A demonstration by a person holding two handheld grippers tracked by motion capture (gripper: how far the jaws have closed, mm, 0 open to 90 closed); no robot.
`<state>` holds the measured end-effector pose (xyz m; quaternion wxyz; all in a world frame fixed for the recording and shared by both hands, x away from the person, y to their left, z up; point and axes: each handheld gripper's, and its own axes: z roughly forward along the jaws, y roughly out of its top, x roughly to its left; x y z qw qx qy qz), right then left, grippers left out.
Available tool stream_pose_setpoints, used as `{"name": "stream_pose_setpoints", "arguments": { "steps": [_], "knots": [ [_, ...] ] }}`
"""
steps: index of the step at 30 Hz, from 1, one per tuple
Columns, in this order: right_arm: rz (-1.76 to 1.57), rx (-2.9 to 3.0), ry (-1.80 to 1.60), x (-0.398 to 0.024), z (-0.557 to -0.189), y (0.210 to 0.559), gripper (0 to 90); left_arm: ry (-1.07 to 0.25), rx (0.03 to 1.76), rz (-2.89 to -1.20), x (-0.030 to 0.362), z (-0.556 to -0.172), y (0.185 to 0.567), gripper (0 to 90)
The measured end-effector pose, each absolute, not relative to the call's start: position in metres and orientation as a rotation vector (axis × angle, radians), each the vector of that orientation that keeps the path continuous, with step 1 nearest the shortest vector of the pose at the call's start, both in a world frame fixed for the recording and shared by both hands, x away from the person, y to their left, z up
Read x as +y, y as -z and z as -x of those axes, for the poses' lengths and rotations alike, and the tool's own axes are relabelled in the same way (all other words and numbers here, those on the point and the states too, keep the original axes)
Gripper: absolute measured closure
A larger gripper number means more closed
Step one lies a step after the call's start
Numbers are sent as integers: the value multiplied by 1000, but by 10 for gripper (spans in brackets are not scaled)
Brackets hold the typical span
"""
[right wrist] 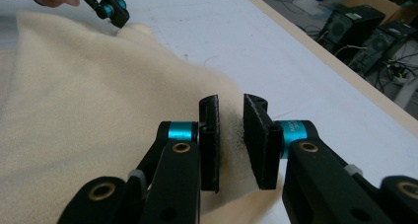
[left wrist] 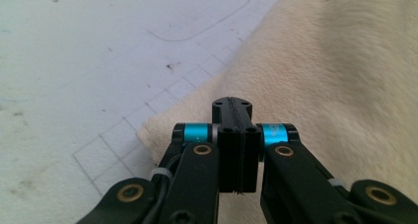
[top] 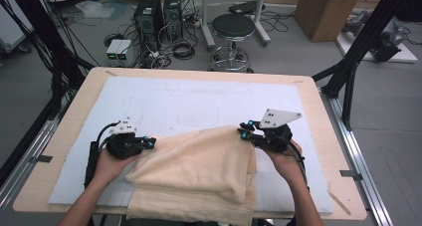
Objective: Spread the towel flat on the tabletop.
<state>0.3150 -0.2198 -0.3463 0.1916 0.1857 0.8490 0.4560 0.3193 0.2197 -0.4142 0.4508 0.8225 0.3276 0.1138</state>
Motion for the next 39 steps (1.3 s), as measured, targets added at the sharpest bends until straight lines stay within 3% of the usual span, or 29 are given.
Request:
{"name": "stream_pose_setpoints", "arguments": {
  "steps": [6, 7, 8, 9, 14, 17, 18, 19, 21, 23, 32, 39],
  "knots": [
    [-574, 2604, -1183, -223, -315, 379, 692, -238, 746, -2035, 216, -312, 415, 882],
    [-636, 2641, -1252, -225, -319, 385, 612, -249, 753, -2030, 215, -314, 414, 656],
    [-636, 2641, -1252, -225, -319, 385, 612, -251, 770, -2027, 214, -318, 414, 656],
    [-663, 2653, -1271, -225, -323, 387, 571, -225, 781, -2015, 212, -324, 414, 575],
    [-760, 2665, -1202, -222, -340, 401, 417, -207, 830, -2080, 205, -344, 421, 406],
    [-825, 2696, -1144, -221, -354, 414, 437, -204, 880, -2117, 205, -350, 429, 438],
    [-838, 2711, -1134, -220, -356, 416, 487, -201, 913, -2124, 205, -353, 432, 481],
    [-842, 2760, -1141, -219, -360, 421, 578, -197, 925, -2129, 206, -355, 434, 546],
    [-822, 2799, -1154, -217, -365, 425, 760, -218, 923, -2120, 208, -357, 434, 778],
    [-808, 2791, -1184, -216, -368, 423, 820, -217, 935, -2104, 208, -359, 431, 861],
    [-730, 2572, -1285, -216, -379, 354, 842, -341, 905, -1911, 210, -353, 387, 879],
    [-556, 2468, -1339, -210, -353, 301, 841, -365, 830, -1871, 222, -331, 355, 879]
  ]
}}
